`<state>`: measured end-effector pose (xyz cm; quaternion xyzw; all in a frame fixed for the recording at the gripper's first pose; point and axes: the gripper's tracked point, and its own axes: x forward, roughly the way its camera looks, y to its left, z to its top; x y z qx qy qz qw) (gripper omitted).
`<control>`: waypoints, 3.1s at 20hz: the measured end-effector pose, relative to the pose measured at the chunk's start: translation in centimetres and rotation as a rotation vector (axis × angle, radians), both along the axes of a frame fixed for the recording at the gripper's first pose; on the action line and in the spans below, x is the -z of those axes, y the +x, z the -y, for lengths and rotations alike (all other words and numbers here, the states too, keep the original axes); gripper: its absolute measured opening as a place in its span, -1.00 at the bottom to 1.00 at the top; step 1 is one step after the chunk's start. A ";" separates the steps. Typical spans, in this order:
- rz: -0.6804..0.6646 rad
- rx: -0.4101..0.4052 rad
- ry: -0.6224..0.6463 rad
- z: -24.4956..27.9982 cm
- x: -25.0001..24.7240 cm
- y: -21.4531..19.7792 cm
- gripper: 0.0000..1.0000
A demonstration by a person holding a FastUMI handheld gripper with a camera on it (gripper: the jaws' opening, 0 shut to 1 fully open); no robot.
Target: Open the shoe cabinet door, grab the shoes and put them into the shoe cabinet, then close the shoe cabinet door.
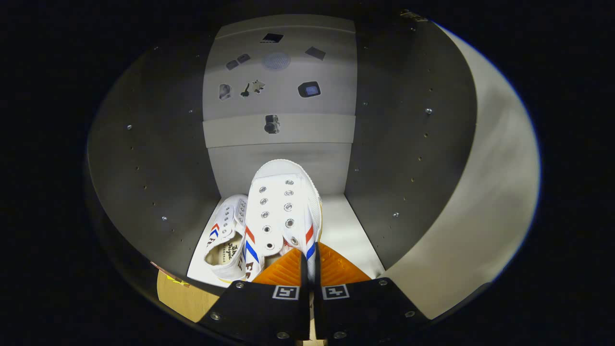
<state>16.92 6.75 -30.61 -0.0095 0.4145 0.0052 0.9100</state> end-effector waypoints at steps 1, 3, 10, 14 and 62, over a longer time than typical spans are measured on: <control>-0.004 0.002 -0.002 -0.1 0.3 0.5 -0.94; -0.025 0.010 0.006 -0.5 1.2 1.2 -0.94; -0.107 0.012 0.007 -1.5 4.5 3.3 -0.94; -0.140 0.042 0.023 -1.6 5.8 4.2 -0.94; 0.505 -0.167 0.146 0.1 -20.5 -9.6 0.82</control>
